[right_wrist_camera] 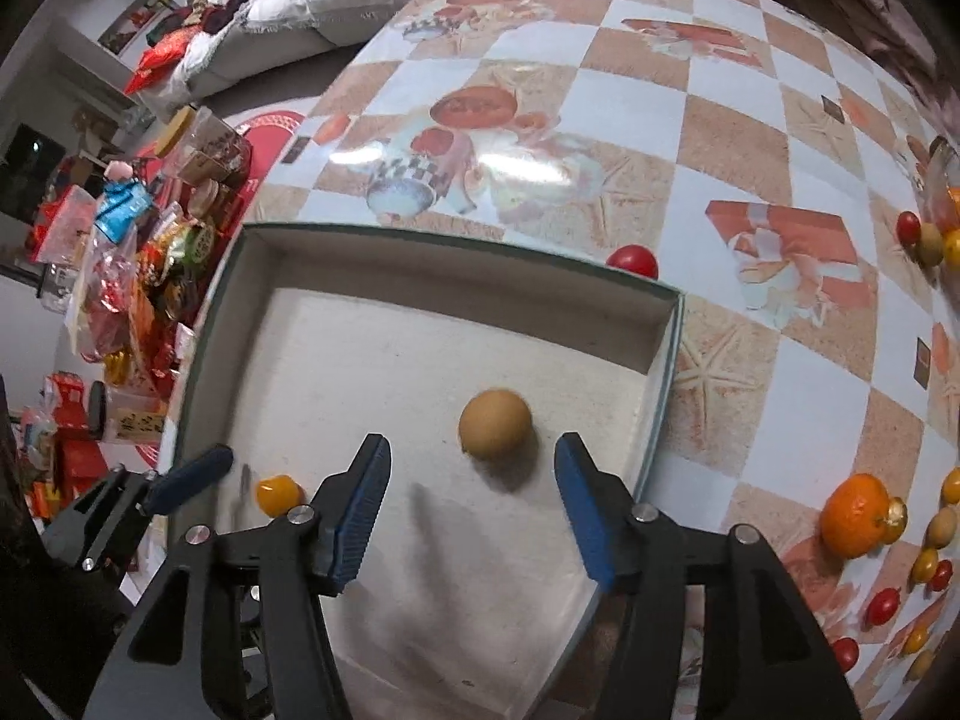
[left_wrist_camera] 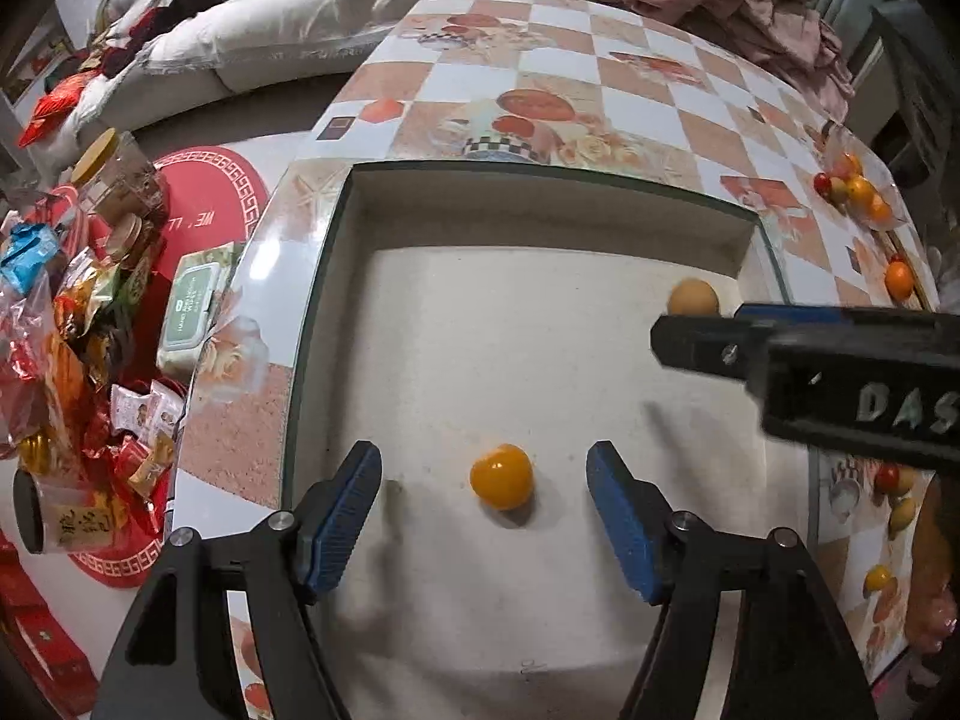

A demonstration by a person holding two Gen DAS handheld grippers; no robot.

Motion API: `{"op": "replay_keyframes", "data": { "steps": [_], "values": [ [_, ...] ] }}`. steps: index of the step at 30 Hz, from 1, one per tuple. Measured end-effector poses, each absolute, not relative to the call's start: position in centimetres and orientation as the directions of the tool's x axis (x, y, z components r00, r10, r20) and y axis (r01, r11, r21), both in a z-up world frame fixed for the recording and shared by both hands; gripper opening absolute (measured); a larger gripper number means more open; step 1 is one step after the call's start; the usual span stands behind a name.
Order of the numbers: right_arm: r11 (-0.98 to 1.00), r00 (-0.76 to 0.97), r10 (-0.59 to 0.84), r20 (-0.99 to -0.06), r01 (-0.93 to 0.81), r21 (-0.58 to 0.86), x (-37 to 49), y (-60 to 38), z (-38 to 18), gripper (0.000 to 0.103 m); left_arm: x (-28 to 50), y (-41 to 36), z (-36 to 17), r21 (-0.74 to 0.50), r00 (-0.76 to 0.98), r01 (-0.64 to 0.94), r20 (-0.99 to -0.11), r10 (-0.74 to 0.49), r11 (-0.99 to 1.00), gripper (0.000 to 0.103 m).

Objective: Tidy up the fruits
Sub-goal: 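Move both open grippers back over the fruits on the table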

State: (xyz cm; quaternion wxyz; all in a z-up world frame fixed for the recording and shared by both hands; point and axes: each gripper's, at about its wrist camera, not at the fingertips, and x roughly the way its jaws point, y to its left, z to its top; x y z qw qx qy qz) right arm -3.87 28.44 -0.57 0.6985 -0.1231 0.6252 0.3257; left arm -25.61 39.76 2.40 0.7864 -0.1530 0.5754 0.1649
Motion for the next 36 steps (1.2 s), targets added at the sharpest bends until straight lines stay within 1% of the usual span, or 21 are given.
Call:
{"op": "replay_keyframes", "data": {
  "steps": [2,5,11,17,26,31,36],
  "values": [
    [0.756,0.014,0.320,-0.947,-0.606,0.247,-3.8,28.1,0.1,0.072,-25.6,39.7,2.3,-0.041,0.266,-0.437,-0.960,0.085,0.898,0.072],
    [0.755,0.046,0.341,-0.939,-0.608,0.244,-3.9,27.4,1.6,0.079,-25.7,39.4,2.6,-0.035,0.253,-0.435,-0.964,0.085,0.900,0.072],
    [0.747,0.081,0.365,-0.928,-0.621,0.239,-4.4,25.4,3.8,0.080,-25.5,37.3,3.8,-0.031,0.261,-0.401,-0.962,0.082,0.916,0.072],
    [0.824,0.122,0.352,-0.928,-0.511,0.246,-3.7,19.8,4.7,0.080,-24.3,33.8,5.1,-0.039,0.280,-0.340,-0.958,0.062,0.939,0.072],
    [0.909,0.193,0.277,-0.941,-0.370,0.192,-3.8,9.9,5.1,0.080,-21.3,27.4,7.0,-0.065,0.322,-0.209,-0.947,0.006,0.976,0.072],
    [0.943,0.190,0.239,-0.952,-0.278,0.181,-4.2,4.8,4.3,0.080,-19.7,23.5,6.8,-0.074,0.315,-0.128,-0.949,-0.031,0.989,0.072],
    [0.962,0.182,0.202,-0.962,-0.221,0.160,-4.8,1.0,3.3,0.079,-18.6,20.6,5.8,-0.079,0.289,-0.089,-0.956,-0.050,0.993,0.072]
  ]
}}
